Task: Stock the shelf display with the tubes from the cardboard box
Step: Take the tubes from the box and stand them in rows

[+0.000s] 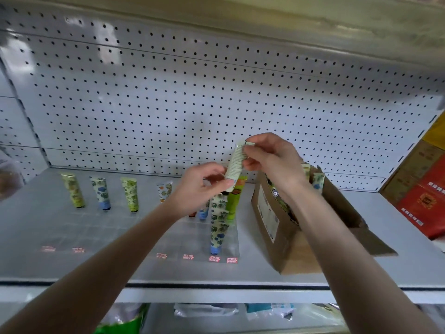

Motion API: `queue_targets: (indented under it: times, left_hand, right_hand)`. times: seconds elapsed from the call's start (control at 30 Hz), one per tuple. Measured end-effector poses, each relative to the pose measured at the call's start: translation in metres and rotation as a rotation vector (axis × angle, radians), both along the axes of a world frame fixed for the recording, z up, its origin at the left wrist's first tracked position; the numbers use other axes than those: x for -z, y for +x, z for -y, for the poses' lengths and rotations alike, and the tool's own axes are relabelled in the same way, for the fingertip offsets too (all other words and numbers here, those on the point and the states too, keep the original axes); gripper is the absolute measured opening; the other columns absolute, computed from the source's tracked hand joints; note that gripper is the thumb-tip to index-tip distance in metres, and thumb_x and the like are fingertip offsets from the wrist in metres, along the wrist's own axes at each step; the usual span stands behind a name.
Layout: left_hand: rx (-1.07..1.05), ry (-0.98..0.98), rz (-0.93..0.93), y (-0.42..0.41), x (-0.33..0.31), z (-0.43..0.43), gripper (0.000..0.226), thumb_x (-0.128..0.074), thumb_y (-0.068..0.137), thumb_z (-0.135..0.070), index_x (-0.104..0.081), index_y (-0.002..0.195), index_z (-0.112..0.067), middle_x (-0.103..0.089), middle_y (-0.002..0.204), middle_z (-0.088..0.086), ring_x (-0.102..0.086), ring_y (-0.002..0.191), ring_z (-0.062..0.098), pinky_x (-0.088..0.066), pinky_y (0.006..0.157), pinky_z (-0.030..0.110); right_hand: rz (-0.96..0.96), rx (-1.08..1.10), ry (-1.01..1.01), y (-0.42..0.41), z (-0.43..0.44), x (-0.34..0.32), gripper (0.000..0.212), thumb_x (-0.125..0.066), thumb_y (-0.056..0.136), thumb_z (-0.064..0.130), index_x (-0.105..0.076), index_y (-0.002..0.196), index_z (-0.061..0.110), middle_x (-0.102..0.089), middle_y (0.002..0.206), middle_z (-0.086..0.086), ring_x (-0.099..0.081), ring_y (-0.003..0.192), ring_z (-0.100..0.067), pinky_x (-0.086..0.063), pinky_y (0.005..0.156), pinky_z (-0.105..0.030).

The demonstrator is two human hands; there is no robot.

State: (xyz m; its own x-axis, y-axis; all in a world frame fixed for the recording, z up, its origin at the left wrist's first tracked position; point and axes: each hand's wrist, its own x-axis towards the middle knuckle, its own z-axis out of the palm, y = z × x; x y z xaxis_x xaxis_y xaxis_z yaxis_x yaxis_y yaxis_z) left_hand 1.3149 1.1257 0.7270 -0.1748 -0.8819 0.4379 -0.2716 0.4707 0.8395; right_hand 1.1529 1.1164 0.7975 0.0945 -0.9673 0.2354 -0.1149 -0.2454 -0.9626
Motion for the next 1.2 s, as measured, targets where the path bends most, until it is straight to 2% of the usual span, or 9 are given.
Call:
queue_targets:
  times: [0.17,0.3,0.37,0.5,0.6,0.73,0.87,1.07,1.2]
  left_hand:
    - [-0.091,0.002,0.068,0.024,0.009,-0.009,0.014,-0.075,0.075,-0.012,-0.066,0.085,-0.008,-0.070,0.077,-0.003,-0.062,0.065,0.007,-0.047,0.060,0.018]
    - [-0.166,0.058,0.140,0.041,0.015,-0.013,0.022,-0.079,0.071,-0.020,-0.060,0.083,-0.020,-0.063,0.070,-0.006,-0.053,0.057,-0.001,-0.041,0.054,0.010]
    - [-0.180,0.096,0.172,0.049,0.020,-0.013,0.024,-0.079,0.071,-0.021,-0.061,0.087,-0.019,-0.060,0.069,-0.005,-0.049,0.055,-0.002,-0.038,0.053,0.010]
    - [-0.165,0.133,0.272,0.055,0.028,-0.014,0.017,-0.076,0.074,-0.028,-0.061,0.081,-0.025,-0.062,0.069,-0.006,-0.052,0.056,0.002,-0.039,0.053,0.012]
    - [-0.152,0.161,0.252,0.058,0.031,-0.015,0.013,-0.071,0.080,-0.026,-0.061,0.071,-0.028,-0.063,0.064,-0.010,-0.054,0.056,-0.002,-0.040,0.055,0.009]
    - [-0.179,0.140,0.193,0.059,0.035,-0.009,0.005,-0.068,0.082,-0.019,-0.068,0.087,-0.020,-0.067,0.077,-0.009,-0.057,0.068,0.000,-0.041,0.063,0.009]
    - [-0.173,0.155,0.148,0.058,0.038,-0.003,0.016,-0.072,0.078,-0.014,-0.070,0.093,-0.009,-0.071,0.083,0.000,-0.062,0.071,0.007,-0.045,0.065,0.011]
    - [-0.191,0.160,0.146,0.051,0.043,-0.001,0.011,-0.071,0.079,-0.014,-0.066,0.086,-0.007,-0.064,0.069,-0.009,-0.055,0.056,-0.002,-0.041,0.056,0.009]
    - [-0.191,0.154,0.157,0.050,0.046,-0.002,0.011,-0.067,0.082,-0.013,-0.064,0.080,-0.004,-0.060,0.062,-0.009,-0.051,0.052,-0.003,-0.038,0.053,0.008]
  right_hand:
    - [-0.196,0.041,-0.009,0.028,-0.003,0.013,0.027,-0.077,0.076,0.025,-0.060,0.093,0.013,-0.066,0.073,-0.003,-0.062,0.059,-0.014,-0.056,0.061,-0.024]
    - [-0.237,-0.024,-0.024,0.043,0.002,0.022,0.015,-0.071,0.080,0.014,-0.065,0.094,0.016,-0.064,0.073,-0.003,-0.062,0.065,-0.016,-0.056,0.072,-0.029]
    - [-0.250,-0.074,-0.021,0.049,0.005,0.028,0.019,-0.068,0.081,0.008,-0.066,0.097,0.017,-0.064,0.079,0.000,-0.067,0.075,-0.020,-0.056,0.084,-0.038]
    - [-0.349,-0.135,-0.068,0.057,0.007,0.040,0.031,-0.065,0.082,0.004,-0.062,0.102,0.028,-0.065,0.102,-0.005,-0.067,0.088,-0.024,-0.053,0.089,-0.043]
    - [-0.429,-0.146,-0.081,0.059,0.010,0.046,0.033,-0.064,0.083,0.002,-0.062,0.109,0.023,-0.065,0.107,-0.004,-0.064,0.093,-0.017,-0.051,0.091,-0.033]
    - [-0.521,-0.177,-0.104,0.060,0.010,0.052,0.029,-0.063,0.082,-0.002,-0.067,0.102,0.018,-0.063,0.092,0.011,-0.062,0.092,-0.007,-0.047,0.083,-0.015]
    - [-0.544,-0.168,-0.119,0.059,0.011,0.058,0.025,-0.064,0.082,-0.002,-0.070,0.096,0.017,-0.062,0.083,0.013,-0.063,0.081,-0.012,-0.049,0.078,-0.020]
    - [-0.547,-0.144,-0.115,0.055,0.013,0.065,0.024,-0.065,0.081,-0.005,-0.072,0.097,0.011,-0.061,0.082,0.015,-0.061,0.077,-0.007,-0.044,0.068,-0.002]
    - [-0.556,-0.121,-0.112,0.054,0.015,0.071,0.021,-0.067,0.080,-0.004,-0.073,0.092,0.012,-0.066,0.084,0.004,-0.062,0.072,-0.007,-0.044,0.065,-0.002]
